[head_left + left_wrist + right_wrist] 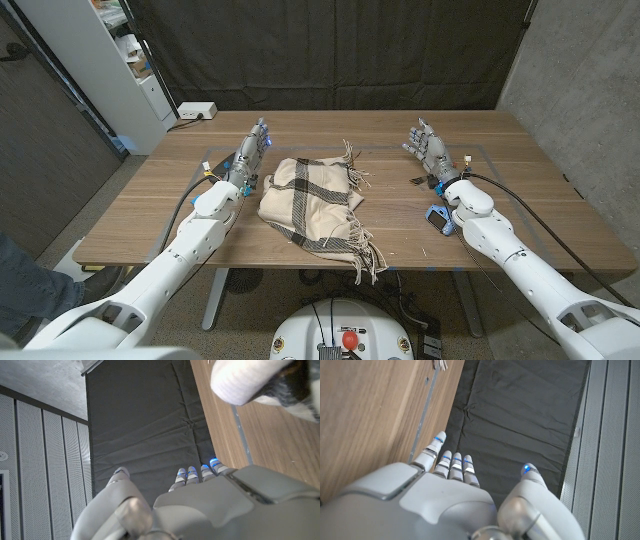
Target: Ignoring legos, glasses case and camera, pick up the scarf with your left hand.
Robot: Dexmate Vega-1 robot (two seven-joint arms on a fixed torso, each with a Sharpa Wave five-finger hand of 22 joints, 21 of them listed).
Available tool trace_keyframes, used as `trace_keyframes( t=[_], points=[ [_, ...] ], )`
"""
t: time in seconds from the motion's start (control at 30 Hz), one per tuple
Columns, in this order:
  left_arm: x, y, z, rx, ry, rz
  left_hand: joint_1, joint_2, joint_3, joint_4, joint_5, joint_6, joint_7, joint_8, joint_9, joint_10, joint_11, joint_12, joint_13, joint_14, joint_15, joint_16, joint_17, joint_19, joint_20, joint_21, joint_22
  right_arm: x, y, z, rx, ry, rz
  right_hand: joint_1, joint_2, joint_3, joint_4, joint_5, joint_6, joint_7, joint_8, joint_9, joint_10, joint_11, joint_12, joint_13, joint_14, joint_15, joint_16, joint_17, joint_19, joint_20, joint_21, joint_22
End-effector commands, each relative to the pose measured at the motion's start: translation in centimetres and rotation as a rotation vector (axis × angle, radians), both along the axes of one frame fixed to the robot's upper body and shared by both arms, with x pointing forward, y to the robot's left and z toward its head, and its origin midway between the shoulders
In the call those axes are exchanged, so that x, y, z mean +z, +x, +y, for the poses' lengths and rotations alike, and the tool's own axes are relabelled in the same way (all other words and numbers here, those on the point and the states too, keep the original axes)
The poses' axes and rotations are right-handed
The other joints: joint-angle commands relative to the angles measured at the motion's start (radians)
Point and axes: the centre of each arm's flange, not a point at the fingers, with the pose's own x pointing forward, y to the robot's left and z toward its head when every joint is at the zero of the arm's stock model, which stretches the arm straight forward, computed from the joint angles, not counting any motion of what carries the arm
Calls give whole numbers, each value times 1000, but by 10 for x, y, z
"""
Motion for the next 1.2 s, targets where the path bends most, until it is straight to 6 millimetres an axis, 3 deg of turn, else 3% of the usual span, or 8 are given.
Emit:
trace_keyframes(
  t=[0.03,0.57,1.2],
  points=[
    [1,-2,2,5,0,4,12,1,4,0,4,0,8,5,3,-7,1,6,5,-26,2,5,2,-51,0,4,5,5,-2,-12,-29,4,-6,7,0,6,0,4,8,2,4,5,4,6,4,3,-1,10,6,3,6,0,4,4],
    [-4,-4,1,4,3,2,12,5,2,-3,2,2,9,5,3,-5,1,6,5,-27,4,6,2,-49,3,-5,6,3,-4,-15,-33,5,-4,6,1,5,-1,5,10,0,3,4,4,5,3,3,0,10,6,0,6,1,0,4],
    [-2,-23,7,24,42,-22,13,9,0,-7,-2,0,8,4,3,-6,1,6,5,-29,7,6,2,-46,10,-18,6,-3,-6,-20,-35,14,3,5,3,3,-1,6,12,-2,3,4,7,5,4,3,-1,10,6,-4,6,2,-5,4]
  ],
)
